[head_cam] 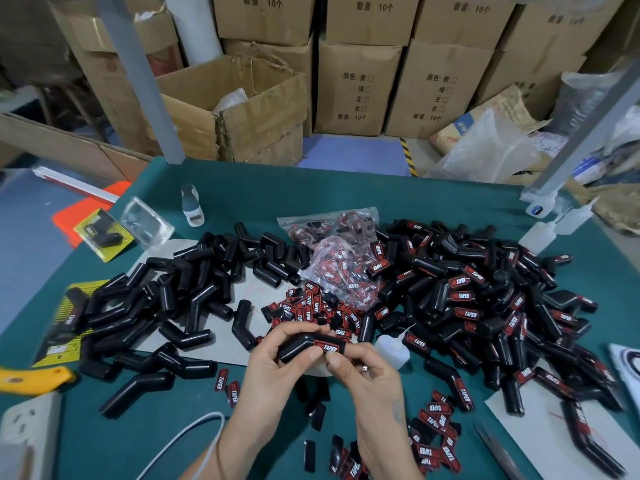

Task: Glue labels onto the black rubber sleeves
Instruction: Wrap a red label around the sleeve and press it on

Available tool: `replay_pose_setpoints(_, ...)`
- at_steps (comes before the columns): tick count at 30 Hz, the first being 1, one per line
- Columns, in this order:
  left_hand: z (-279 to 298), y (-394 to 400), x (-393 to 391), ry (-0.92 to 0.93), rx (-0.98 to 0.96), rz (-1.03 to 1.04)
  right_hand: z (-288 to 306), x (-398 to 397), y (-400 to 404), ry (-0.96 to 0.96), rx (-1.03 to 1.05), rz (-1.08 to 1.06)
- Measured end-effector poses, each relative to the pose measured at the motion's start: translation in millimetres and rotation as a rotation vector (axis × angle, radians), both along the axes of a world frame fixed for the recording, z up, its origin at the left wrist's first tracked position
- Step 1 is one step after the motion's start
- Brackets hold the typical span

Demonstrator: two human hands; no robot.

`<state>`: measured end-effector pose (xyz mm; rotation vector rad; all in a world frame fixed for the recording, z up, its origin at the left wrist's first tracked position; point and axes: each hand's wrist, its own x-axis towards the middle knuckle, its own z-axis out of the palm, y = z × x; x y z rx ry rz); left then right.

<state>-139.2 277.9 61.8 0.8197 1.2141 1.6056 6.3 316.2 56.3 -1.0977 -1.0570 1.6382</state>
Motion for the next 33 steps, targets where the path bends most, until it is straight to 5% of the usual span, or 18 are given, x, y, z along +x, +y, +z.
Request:
replay_pose_setpoints(11,15.2,78.0,-48.4,0.051,0.078,0.088,45.1,-56.4,68.5,0.100,-0.031,0.165)
replay_pose_setpoints(18,19.4,122.1,-66.3,0.077,-0.005,0.155,57.5,-96.2,105.8,0.132,-0.098,0.072)
replay_pose_setpoints(33,15.3,31.7,-33.6,0.121,0.067,0.026,43.4,-23.6,27.9,-0.059,0.142,0.212)
